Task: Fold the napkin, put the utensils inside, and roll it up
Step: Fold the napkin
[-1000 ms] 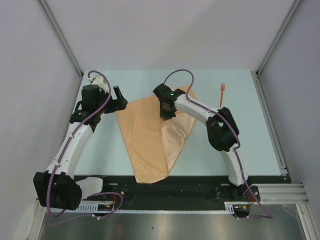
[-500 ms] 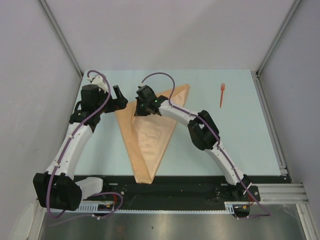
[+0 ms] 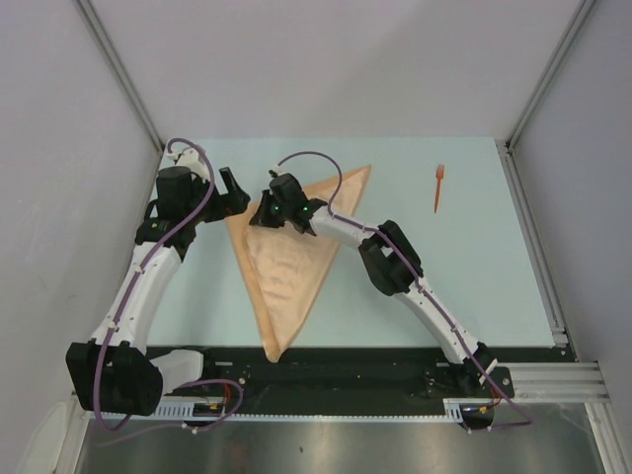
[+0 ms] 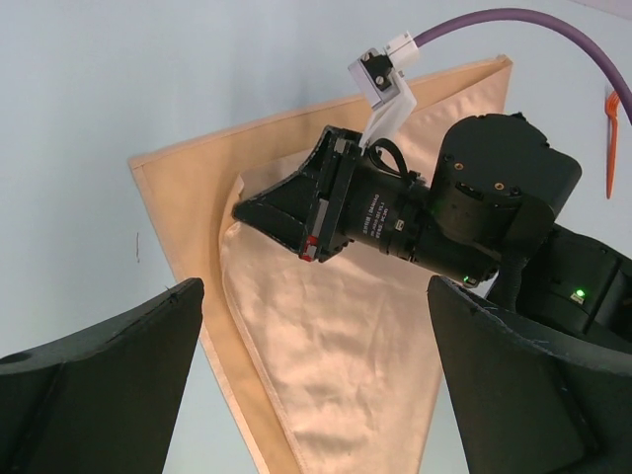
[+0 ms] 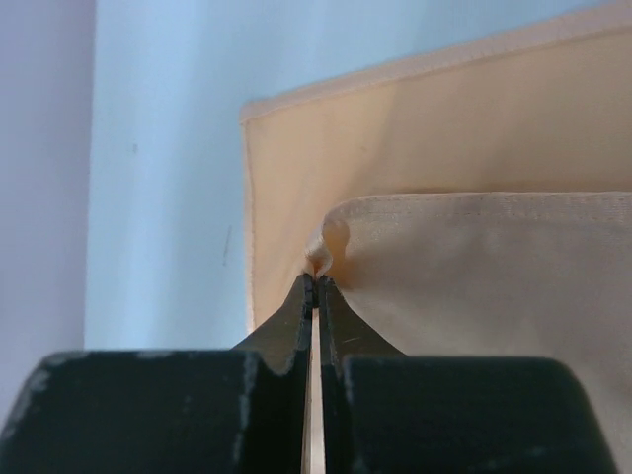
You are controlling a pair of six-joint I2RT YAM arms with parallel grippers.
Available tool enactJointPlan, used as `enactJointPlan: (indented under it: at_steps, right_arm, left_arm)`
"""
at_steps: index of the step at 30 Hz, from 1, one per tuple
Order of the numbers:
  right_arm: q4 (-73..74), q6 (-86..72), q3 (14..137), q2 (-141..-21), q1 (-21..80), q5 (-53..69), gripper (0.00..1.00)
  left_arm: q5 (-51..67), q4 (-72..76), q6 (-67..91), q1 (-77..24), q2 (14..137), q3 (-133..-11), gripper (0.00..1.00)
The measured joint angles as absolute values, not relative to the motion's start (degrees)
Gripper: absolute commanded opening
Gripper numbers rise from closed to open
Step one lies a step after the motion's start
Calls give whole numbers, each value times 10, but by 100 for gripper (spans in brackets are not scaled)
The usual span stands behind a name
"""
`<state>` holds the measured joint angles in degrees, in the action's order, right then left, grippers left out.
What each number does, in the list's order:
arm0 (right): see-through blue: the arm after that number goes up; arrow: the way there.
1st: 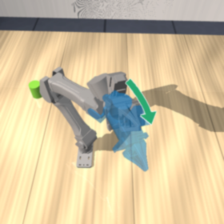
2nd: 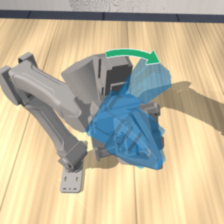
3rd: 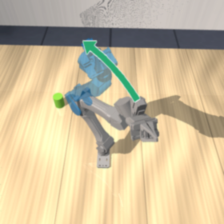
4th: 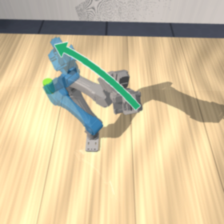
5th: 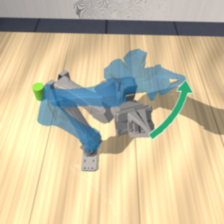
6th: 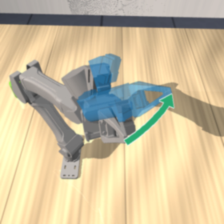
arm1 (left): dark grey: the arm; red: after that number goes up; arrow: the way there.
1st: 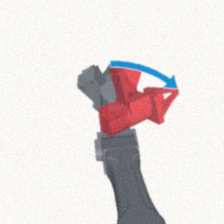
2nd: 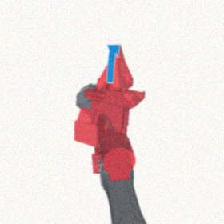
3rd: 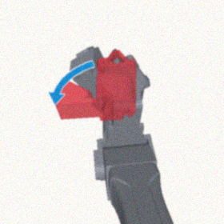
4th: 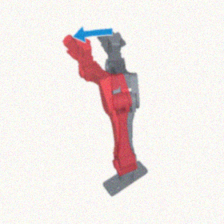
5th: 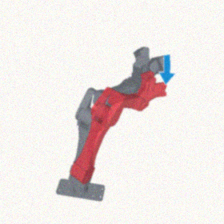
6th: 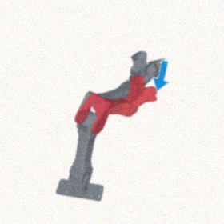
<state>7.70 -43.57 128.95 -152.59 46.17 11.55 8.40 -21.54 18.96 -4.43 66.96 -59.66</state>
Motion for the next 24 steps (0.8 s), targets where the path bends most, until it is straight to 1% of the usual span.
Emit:
enactJointPlan:
  at_steps: [10,24]
  right_arm:
    - [27,-457,1346,-1555,465,115,0]
    - [-3,-469,1357,-1598,470,113,0]
  left_arm:
    - [97,-215,195,-43,670,-597,100]
    - [107,-215,195,-40,670,-597,100]
